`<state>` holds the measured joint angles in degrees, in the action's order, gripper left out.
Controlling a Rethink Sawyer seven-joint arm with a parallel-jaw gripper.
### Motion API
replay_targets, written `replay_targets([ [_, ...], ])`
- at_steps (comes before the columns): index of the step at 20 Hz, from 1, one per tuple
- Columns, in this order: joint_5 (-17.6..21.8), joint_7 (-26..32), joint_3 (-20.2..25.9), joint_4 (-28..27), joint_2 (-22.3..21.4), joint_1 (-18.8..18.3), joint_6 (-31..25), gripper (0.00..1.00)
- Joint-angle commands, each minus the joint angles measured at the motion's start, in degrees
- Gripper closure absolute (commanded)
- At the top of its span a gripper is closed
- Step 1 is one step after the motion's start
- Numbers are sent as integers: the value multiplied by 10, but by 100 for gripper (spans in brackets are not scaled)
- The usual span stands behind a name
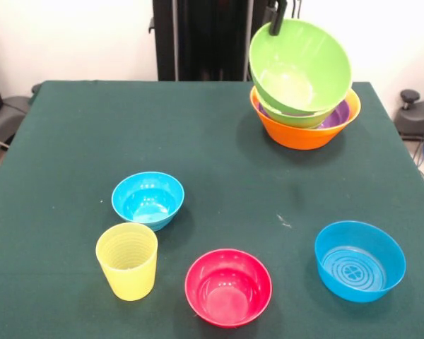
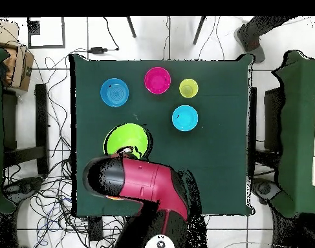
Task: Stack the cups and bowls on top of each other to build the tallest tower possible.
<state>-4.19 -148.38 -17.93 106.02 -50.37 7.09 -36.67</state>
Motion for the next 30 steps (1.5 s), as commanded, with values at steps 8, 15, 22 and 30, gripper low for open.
replay_targets([
  [8,-40,-117,-5,-49,52,14,-51,100],
  [15,-52,-133,-23,-57,46,41,-77,100],
  [22,-68,-140,-41,-57,41,68,-93,100],
  [30,-86,-133,-55,-41,36,89,-87,100],
])
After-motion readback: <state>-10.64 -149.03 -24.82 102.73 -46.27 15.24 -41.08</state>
